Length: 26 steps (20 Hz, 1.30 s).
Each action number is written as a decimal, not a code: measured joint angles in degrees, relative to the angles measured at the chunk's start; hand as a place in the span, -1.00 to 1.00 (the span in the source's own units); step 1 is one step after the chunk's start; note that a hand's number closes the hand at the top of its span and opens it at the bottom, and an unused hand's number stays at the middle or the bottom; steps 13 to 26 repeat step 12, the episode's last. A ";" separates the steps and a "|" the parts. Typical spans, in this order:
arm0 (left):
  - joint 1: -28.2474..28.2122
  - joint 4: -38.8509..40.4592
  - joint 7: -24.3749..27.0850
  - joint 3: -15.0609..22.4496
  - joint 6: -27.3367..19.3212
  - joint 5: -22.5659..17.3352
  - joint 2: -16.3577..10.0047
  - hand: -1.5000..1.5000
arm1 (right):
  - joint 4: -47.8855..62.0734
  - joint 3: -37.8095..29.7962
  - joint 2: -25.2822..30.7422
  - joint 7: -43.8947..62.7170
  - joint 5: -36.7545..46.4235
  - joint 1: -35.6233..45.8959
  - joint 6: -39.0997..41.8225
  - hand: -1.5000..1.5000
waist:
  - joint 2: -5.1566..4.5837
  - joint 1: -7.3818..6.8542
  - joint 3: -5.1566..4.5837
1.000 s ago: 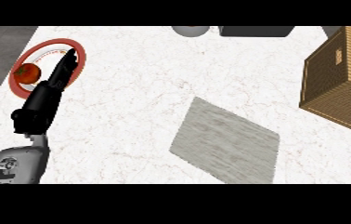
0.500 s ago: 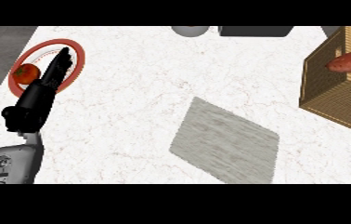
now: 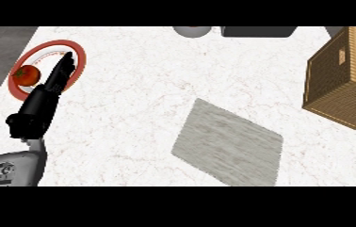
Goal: Pick the sweet potato from the placemat and place it in the basket
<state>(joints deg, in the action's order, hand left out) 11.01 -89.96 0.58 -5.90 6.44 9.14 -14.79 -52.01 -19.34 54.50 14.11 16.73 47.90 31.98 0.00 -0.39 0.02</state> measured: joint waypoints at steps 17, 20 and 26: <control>0.95 0.14 -0.29 -0.43 0.34 -0.02 -0.24 0.00 | 11.57 -17.80 5.63 0.30 -5.71 -0.36 -16.28 -1.00 | -0.20 0.16 0.05; 0.95 0.14 -0.29 -0.43 0.34 -0.02 -0.24 0.00 | 11.57 -17.80 5.63 0.30 -5.71 -0.36 -16.28 -1.00 | -0.20 0.16 0.05; 0.95 0.14 -0.29 -0.43 0.34 -0.02 -0.24 0.00 | 11.57 -17.80 5.63 0.30 -5.71 -0.36 -16.28 -1.00 | -0.20 0.16 0.05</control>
